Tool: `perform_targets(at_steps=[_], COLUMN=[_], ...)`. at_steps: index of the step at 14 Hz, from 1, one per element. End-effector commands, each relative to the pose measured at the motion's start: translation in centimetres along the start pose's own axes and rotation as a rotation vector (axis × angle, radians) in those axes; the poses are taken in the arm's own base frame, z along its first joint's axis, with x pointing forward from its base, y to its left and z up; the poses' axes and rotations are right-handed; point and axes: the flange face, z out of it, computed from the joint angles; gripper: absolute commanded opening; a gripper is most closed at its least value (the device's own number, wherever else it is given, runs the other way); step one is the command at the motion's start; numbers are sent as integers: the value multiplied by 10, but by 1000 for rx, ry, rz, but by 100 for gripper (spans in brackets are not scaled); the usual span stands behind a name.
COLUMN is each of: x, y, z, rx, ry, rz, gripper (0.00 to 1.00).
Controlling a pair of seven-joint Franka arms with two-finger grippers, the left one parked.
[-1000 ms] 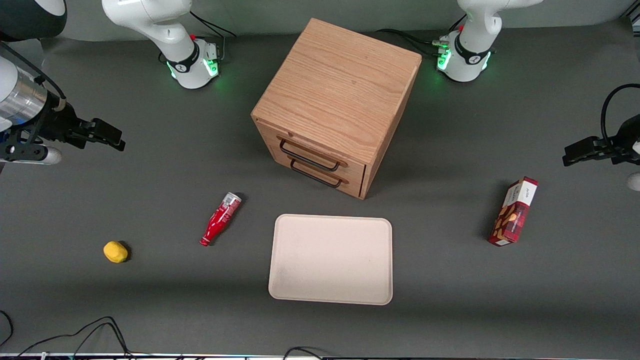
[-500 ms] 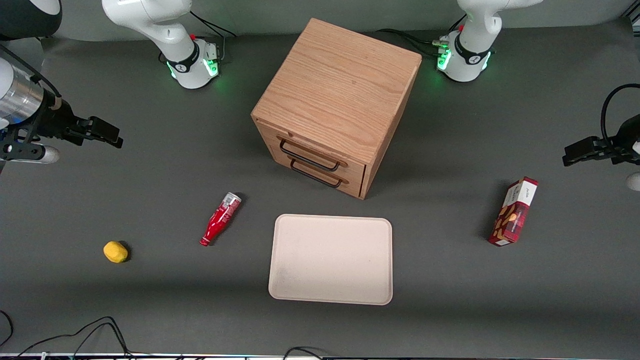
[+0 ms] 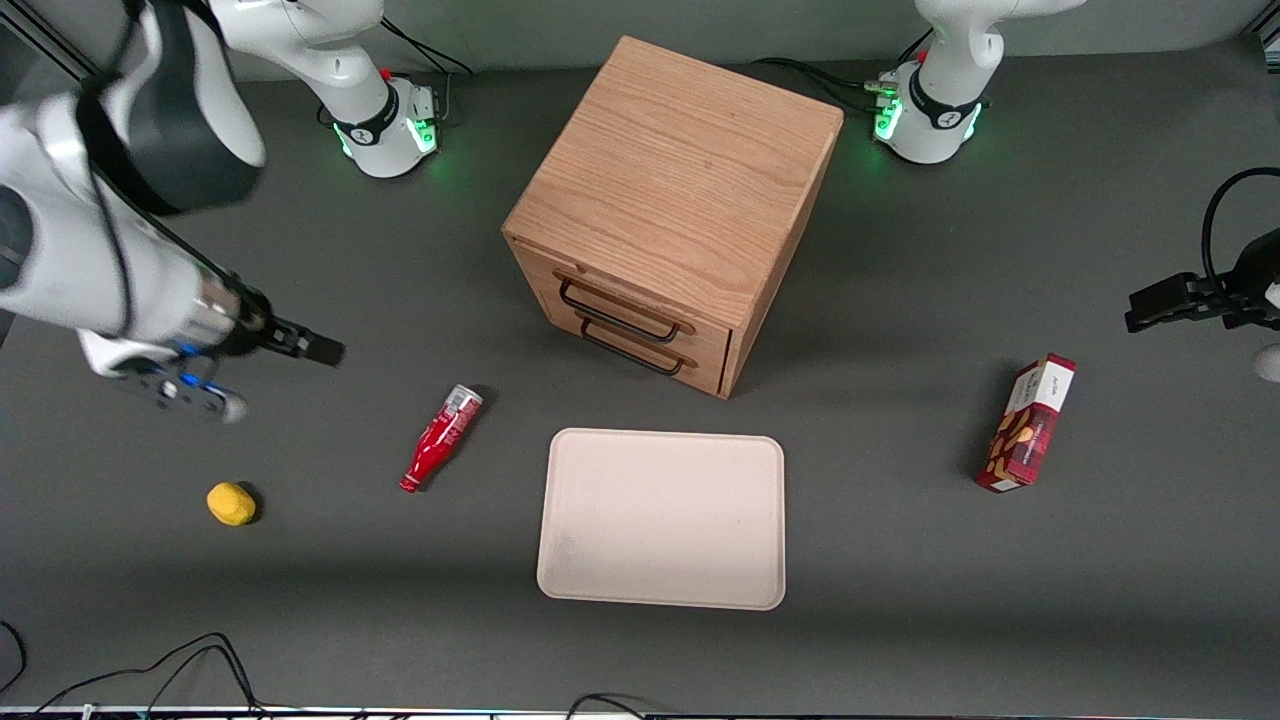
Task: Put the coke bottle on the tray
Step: 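Move the open right gripper down toward the red Coca-Cola bottle, then close the right gripper around the bottle's body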
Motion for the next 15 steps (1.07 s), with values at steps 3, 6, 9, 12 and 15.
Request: perform_targets(at_steps=[3,6,9,12,15], x=[37,51,45,39,26], y=[-73,-94,-83,-69,-53], z=[82,146,209,252,279], rx=[25,21,26,46,34], ry=[26,32,69,112,132], rz=[139,165,158,161,145], gripper=[100,100,100,100,100])
